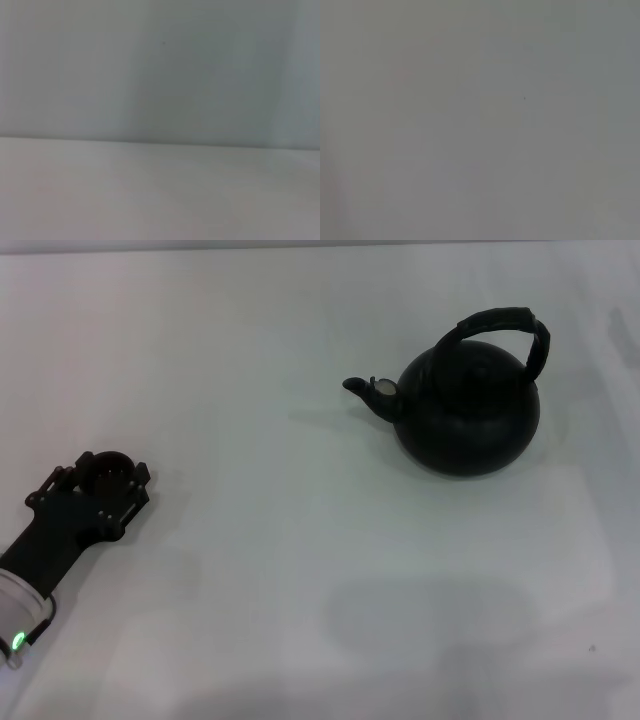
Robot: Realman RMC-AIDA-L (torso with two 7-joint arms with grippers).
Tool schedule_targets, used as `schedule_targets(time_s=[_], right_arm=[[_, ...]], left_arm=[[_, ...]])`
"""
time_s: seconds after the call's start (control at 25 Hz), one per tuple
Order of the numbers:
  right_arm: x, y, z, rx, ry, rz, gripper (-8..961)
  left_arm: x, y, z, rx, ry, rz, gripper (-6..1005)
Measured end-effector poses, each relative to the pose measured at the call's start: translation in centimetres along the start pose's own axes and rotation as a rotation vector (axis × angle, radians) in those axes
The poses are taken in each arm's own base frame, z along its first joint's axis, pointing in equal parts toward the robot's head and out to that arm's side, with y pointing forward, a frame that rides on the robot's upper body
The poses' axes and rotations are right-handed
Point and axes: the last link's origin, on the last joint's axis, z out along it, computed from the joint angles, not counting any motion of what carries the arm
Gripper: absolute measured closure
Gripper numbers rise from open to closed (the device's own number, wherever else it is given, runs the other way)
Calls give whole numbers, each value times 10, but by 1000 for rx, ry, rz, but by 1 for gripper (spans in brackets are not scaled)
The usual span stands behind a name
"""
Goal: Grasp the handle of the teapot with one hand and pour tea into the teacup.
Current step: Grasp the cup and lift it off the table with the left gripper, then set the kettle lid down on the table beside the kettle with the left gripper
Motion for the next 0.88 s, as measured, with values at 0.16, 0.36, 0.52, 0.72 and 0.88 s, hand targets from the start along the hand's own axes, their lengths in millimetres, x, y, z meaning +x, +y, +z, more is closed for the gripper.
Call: schedule_targets(time_s=[0.16,0.36,0.52,0.72,0.88], right_arm=[[0,0,-1,1,1,0,80],[0,0,-1,0,0,1,80],[0,2,1,-3,-2,3,80],[-1,3,2,-8,-5,6,80],[-1,5,3,-15,-6,6,81]], left_arm=[[3,5,3,-18,17,-10,278],[11,27,18,-86,54,-43,295],[20,52,37,-202,59,-23,295],[23,72,56,-281,5,9,295],[20,77,60,-301,-30,27,295]])
